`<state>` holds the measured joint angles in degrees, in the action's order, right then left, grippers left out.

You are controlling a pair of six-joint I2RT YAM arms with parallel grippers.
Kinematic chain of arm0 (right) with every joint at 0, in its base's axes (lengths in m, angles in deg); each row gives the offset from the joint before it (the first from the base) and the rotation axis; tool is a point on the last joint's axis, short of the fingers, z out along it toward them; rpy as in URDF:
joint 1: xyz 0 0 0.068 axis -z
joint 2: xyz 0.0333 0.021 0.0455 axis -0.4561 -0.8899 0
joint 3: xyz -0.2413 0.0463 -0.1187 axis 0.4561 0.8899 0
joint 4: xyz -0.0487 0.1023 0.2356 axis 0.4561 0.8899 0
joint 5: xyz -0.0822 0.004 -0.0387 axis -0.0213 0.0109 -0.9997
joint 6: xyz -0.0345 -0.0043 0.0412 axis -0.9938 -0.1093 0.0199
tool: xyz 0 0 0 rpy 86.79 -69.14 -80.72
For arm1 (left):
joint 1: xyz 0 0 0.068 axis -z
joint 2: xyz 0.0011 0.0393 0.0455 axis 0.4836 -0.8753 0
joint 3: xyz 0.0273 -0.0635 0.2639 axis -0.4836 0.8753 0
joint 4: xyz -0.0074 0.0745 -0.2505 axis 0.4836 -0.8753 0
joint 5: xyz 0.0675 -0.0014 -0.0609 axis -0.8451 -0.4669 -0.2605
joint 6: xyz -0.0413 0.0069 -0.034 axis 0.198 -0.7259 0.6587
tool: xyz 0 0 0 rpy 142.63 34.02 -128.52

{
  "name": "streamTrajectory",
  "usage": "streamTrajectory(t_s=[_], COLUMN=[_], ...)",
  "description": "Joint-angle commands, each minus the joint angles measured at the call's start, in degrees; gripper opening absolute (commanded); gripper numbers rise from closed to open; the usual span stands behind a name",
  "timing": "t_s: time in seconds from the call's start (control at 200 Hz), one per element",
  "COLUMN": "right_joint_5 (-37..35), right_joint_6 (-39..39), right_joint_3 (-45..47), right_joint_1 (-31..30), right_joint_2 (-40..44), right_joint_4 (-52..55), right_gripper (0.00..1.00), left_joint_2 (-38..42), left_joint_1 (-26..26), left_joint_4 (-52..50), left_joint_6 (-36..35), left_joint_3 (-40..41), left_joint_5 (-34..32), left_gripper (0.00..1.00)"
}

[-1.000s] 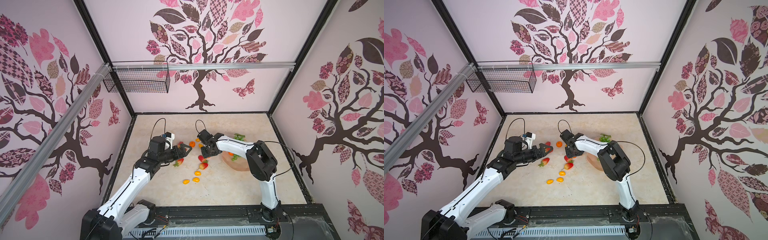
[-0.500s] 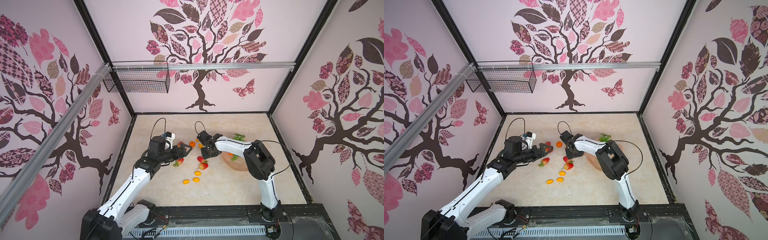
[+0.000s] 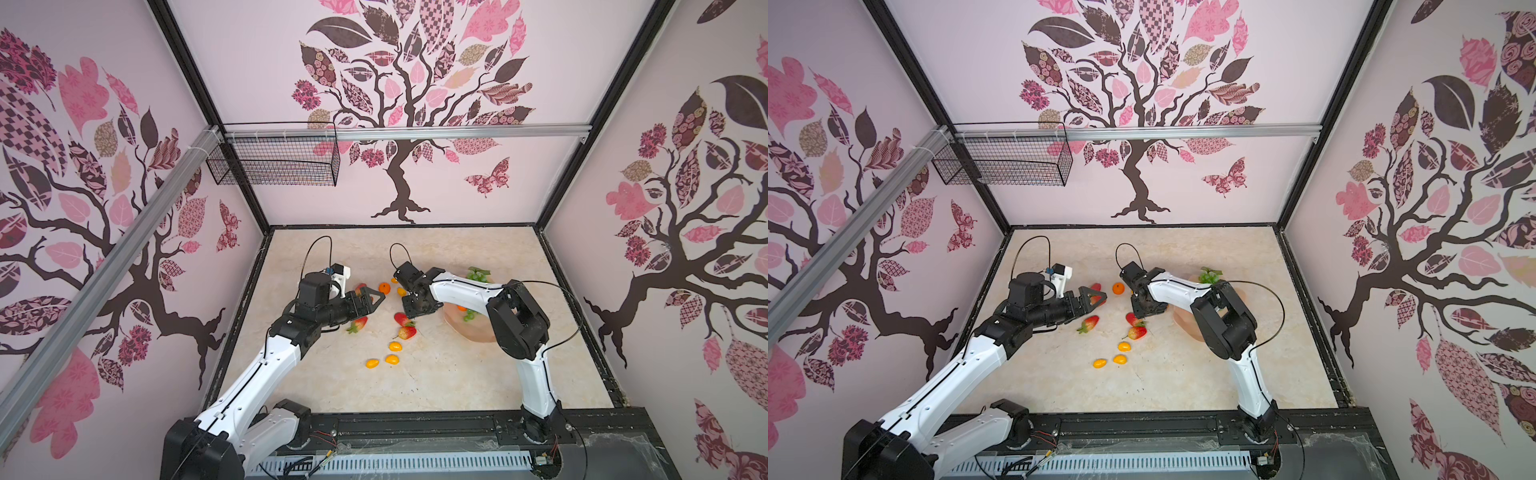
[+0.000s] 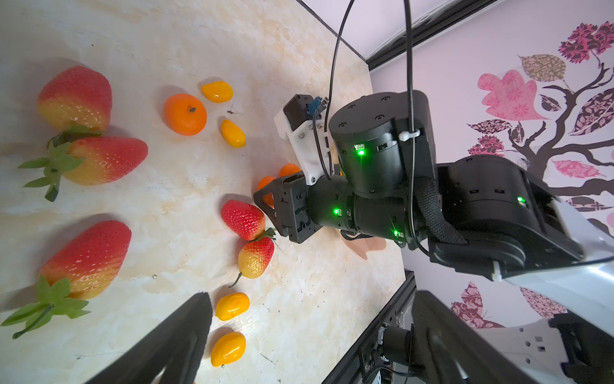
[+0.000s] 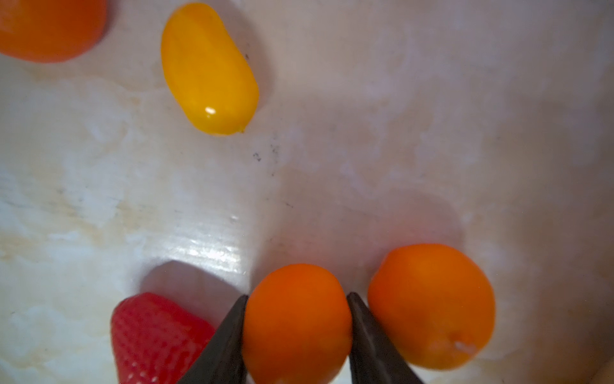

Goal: Arrange fruit in a fruit bowl
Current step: Pick up the fruit from the center of the table, then place the fruit in the fruit bowl.

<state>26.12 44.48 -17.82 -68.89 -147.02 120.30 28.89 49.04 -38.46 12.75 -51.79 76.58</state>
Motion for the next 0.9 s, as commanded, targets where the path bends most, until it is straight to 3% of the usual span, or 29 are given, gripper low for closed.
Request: streamTrajectory(t_s=[0.0,0.37,0.895], right_joint_5=[-0.4,1.1,0.4], right_joint_6=[0.2,1.0,-2.4], right_joint_3=[-2.4,0.1,9.1], right_joint_1=[-0.1,2.3,14.8], right_joint_2=[3.6,13.9,23.3], right_joint_4=[2.6,3.5,2.8], right_gripper=[0.47,0.46,0.46], left_joint_2=[-0.1,-1.5,-12.1], left_joint_1=[-0.2,4.5,10.7], left_joint_4=[0.7,3.8,8.0], left_joint_6=[-0.8,-0.3,0.3], left_joint_3=[0.4,-1.2,-7.5], left_joint_5=[1.3,-1.1,-2.9], left_gripper=[0.98,0.98,0.98])
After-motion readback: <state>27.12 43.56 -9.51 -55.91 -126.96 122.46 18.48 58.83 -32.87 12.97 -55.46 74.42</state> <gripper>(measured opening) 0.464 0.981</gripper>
